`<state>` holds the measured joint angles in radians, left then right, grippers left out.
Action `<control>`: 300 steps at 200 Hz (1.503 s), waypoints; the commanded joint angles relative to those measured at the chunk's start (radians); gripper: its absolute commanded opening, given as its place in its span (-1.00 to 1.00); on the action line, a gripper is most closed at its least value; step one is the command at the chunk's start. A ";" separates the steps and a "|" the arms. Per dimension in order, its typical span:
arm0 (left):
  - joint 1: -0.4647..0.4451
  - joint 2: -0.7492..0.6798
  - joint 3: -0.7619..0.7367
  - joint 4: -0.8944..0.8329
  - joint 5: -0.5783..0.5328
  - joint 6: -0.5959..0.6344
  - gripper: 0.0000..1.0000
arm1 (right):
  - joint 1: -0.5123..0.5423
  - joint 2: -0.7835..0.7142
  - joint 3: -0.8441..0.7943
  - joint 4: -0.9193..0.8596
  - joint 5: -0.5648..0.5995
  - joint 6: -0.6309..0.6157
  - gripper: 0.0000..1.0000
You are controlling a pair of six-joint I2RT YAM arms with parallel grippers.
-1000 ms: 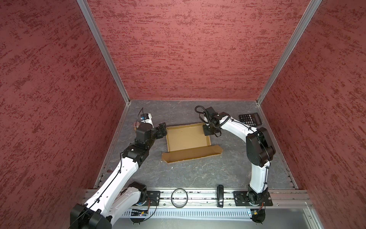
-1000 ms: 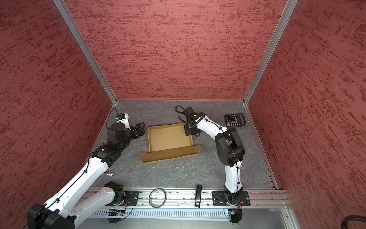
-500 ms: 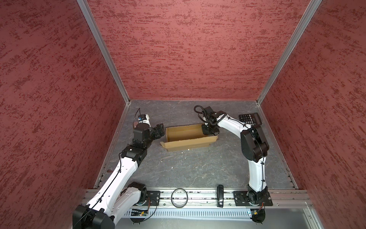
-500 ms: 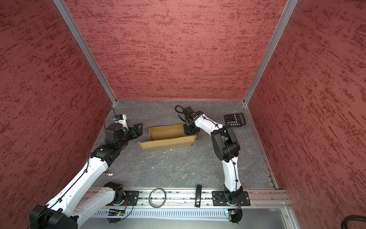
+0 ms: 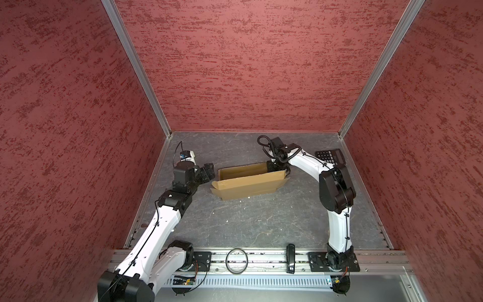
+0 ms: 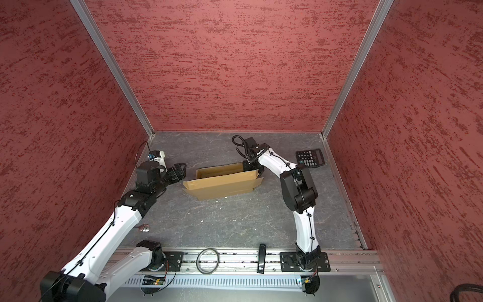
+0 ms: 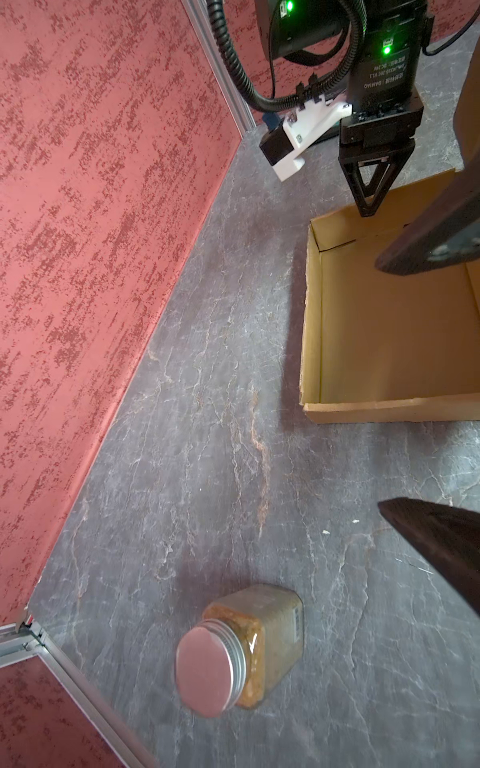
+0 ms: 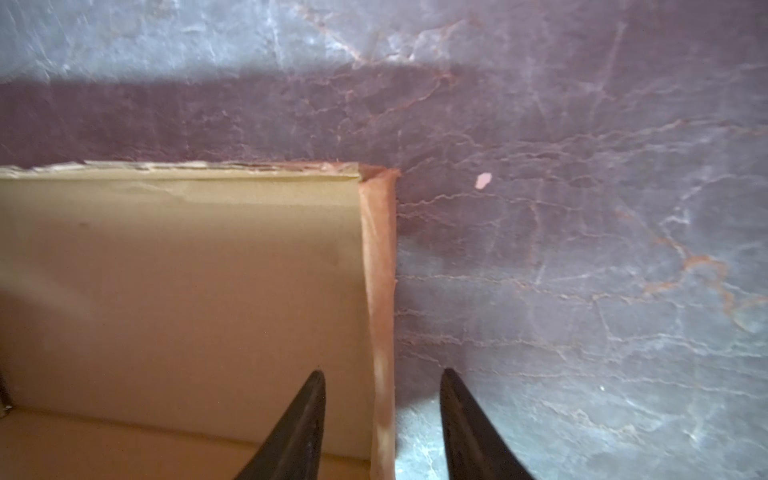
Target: Fold the paper box
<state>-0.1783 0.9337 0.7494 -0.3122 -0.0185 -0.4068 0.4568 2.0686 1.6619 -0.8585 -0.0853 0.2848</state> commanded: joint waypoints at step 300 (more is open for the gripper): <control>-0.948 0.125 0.308 -0.813 -0.535 -0.660 0.01 | -0.213 -0.338 -0.292 0.357 -0.455 -0.275 -0.14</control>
<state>-1.1221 1.0668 1.0931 -1.2095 -0.5404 -1.0195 0.2466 1.7779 1.3891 -0.5350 -0.4759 0.0582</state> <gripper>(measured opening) 0.506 0.433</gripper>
